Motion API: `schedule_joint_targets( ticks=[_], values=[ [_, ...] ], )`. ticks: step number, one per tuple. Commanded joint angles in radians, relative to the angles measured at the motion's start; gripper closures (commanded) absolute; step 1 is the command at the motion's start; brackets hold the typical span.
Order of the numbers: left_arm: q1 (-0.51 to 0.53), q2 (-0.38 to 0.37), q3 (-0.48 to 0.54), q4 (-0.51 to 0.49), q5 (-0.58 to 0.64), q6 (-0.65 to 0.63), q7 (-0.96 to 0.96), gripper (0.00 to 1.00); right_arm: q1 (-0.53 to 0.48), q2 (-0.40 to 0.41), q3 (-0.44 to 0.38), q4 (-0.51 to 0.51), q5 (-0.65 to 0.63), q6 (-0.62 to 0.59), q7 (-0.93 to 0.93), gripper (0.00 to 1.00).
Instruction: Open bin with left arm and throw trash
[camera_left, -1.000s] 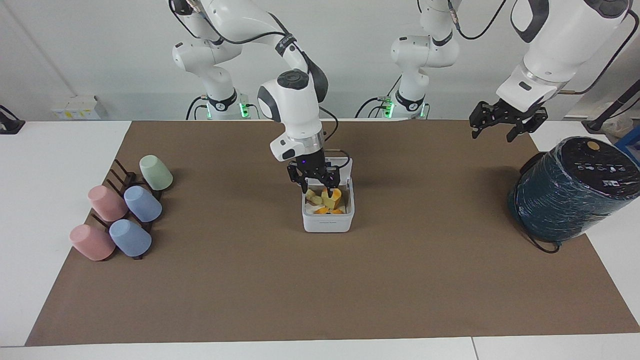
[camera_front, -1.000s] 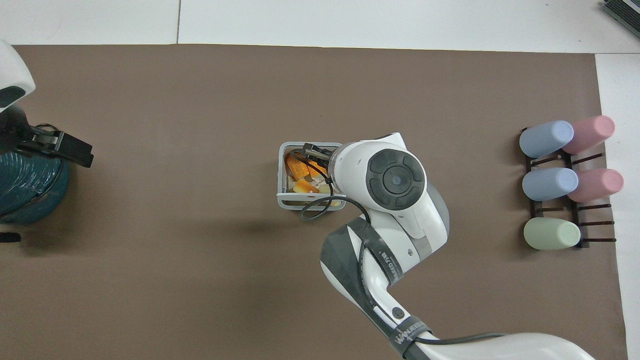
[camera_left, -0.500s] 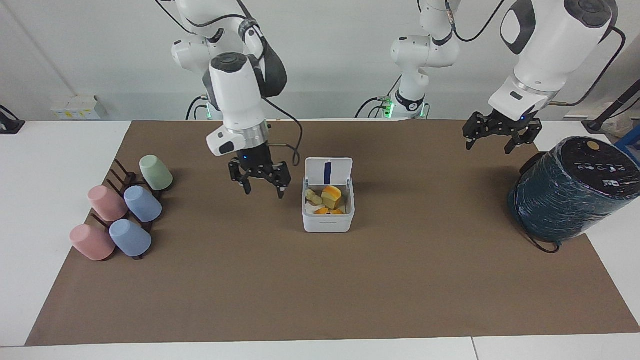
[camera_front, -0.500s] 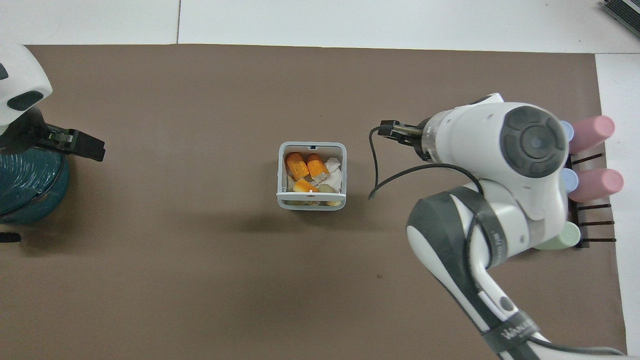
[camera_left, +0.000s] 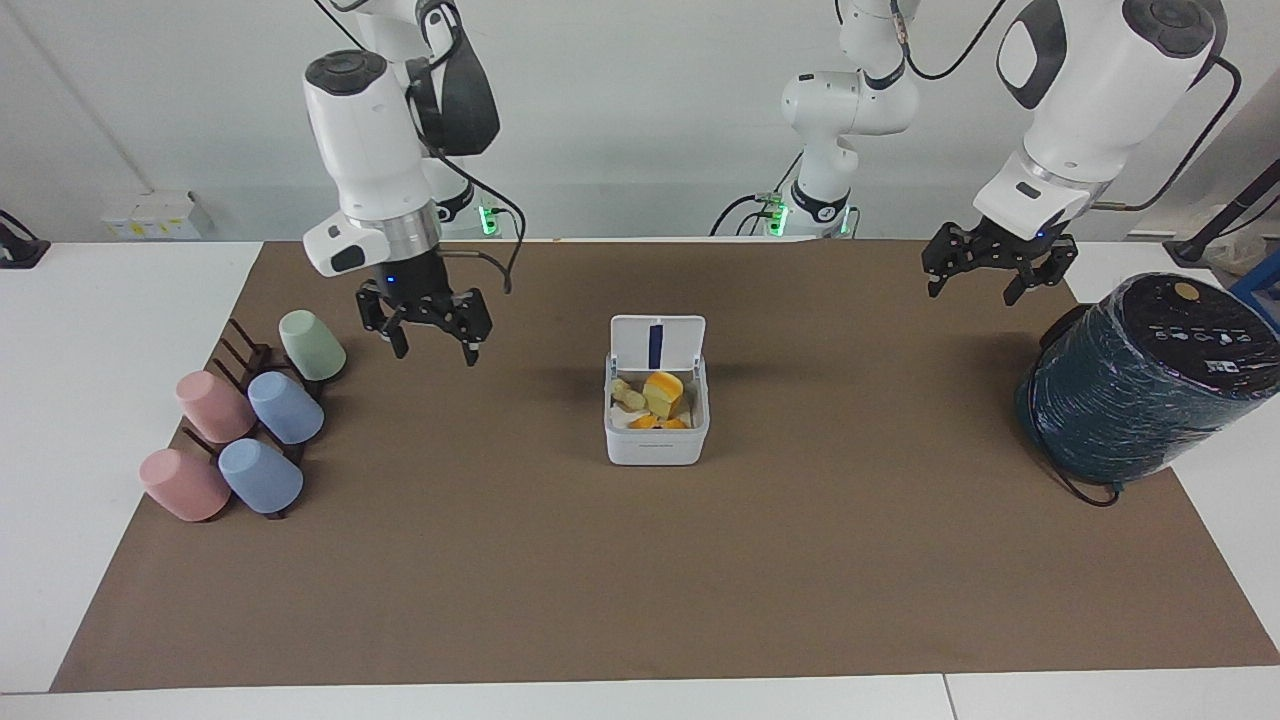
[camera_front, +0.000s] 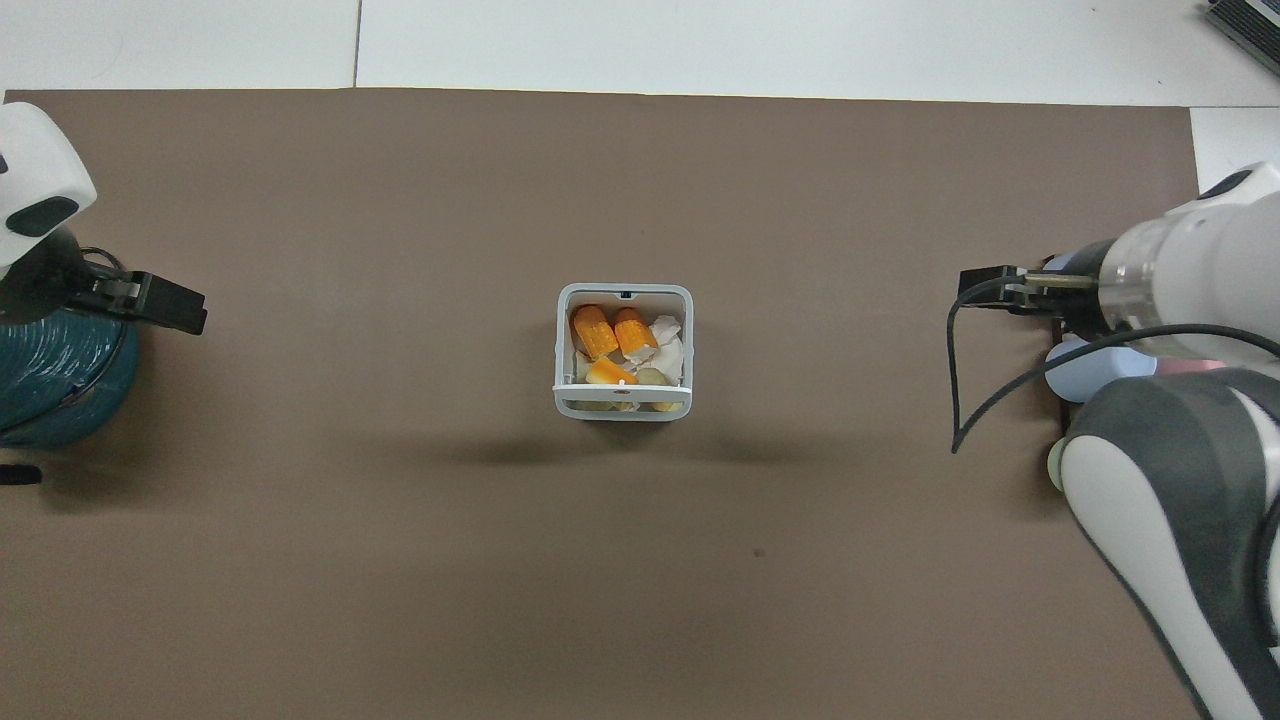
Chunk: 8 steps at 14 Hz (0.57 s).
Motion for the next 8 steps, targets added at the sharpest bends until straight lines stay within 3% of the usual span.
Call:
schedule_joint_targets(
  ticks=[1,4,8],
  values=[
    [0.018,-0.036,-0.001,-0.039,-0.012,0.0,-0.004,0.0,-0.045,0.006,0.008,0.067,0.0,-0.069,-0.068,0.0],
    [0.055,-0.042,-0.001,-0.039,-0.012,-0.007,0.002,0.0,-0.065,0.071,0.009,0.239,0.012,-0.238,-0.075,0.0],
    [0.044,-0.04,-0.003,-0.035,-0.011,0.005,-0.001,0.0,-0.059,0.071,0.012,0.238,0.001,-0.293,-0.133,0.0]
  ],
)
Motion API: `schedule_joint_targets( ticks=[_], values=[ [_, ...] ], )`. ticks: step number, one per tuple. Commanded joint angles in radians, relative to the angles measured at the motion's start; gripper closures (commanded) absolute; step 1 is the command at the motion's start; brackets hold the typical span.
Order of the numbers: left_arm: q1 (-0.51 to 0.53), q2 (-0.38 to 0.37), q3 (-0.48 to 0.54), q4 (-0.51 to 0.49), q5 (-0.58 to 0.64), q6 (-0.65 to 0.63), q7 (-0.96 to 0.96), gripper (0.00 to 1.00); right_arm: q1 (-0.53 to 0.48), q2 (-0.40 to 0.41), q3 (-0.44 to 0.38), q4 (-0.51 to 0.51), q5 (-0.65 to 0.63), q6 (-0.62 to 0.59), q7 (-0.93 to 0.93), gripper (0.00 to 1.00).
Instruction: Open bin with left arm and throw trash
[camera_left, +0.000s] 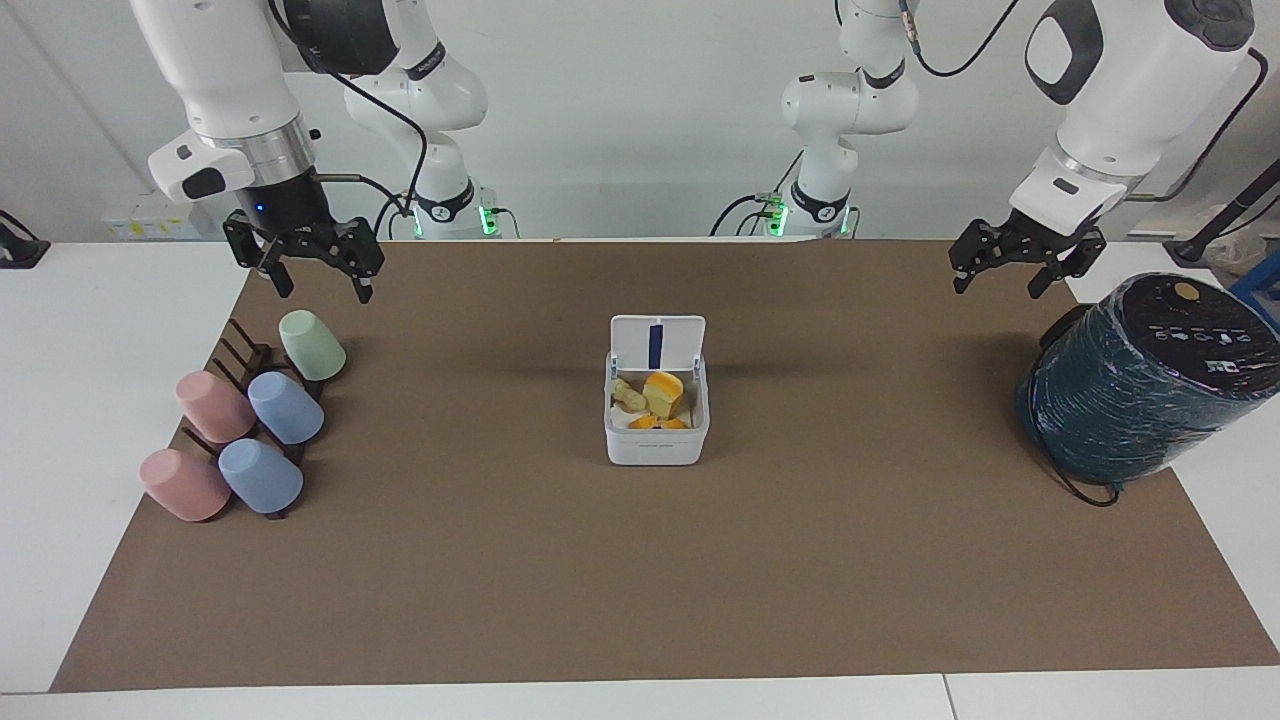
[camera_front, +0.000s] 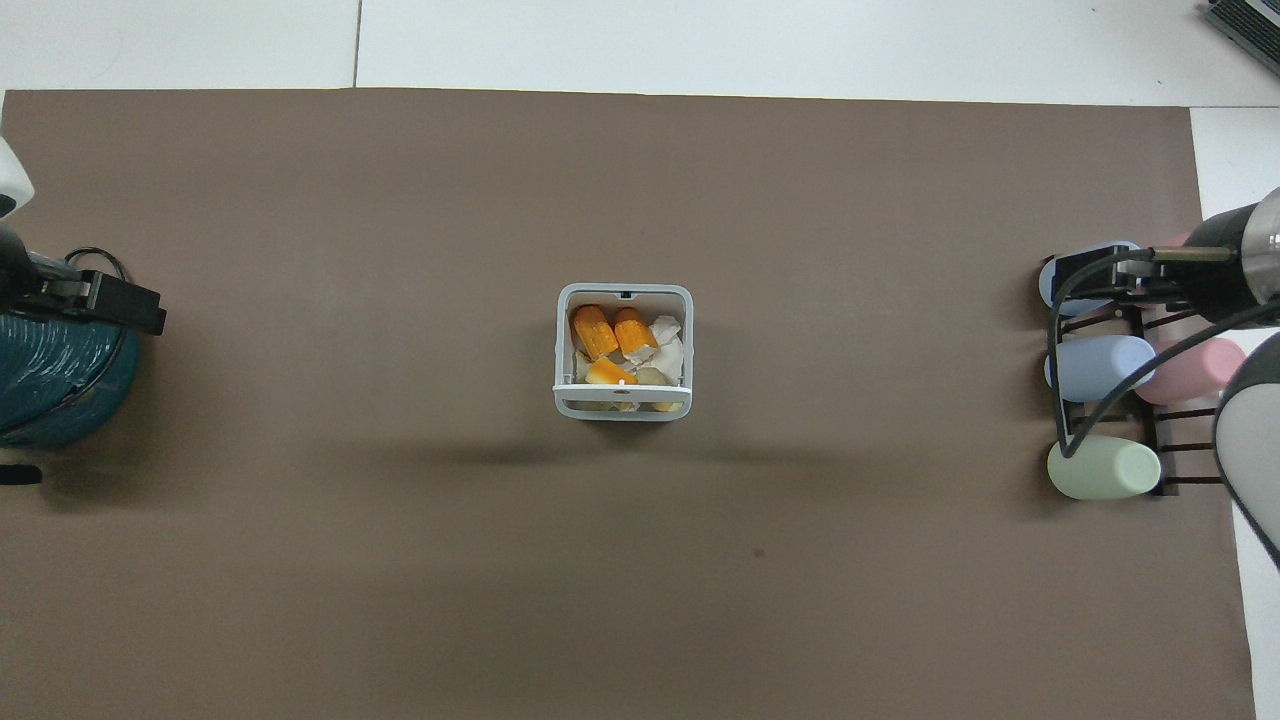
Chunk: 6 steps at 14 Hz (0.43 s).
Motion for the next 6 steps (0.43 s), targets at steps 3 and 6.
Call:
schedule_joint_targets(
  ticks=[3,6],
  values=[
    [-0.004,-0.03,-0.011,-0.031,-0.01,0.008,-0.003,0.0,0.001,-0.009,0.015,-0.015,0.005,-0.082,-0.045,0.0],
    [-0.004,-0.03,-0.013,-0.033,-0.01,0.008,-0.005,0.0,0.002,-0.012,0.018,-0.028,0.01,-0.077,-0.051,0.0]
  ],
)
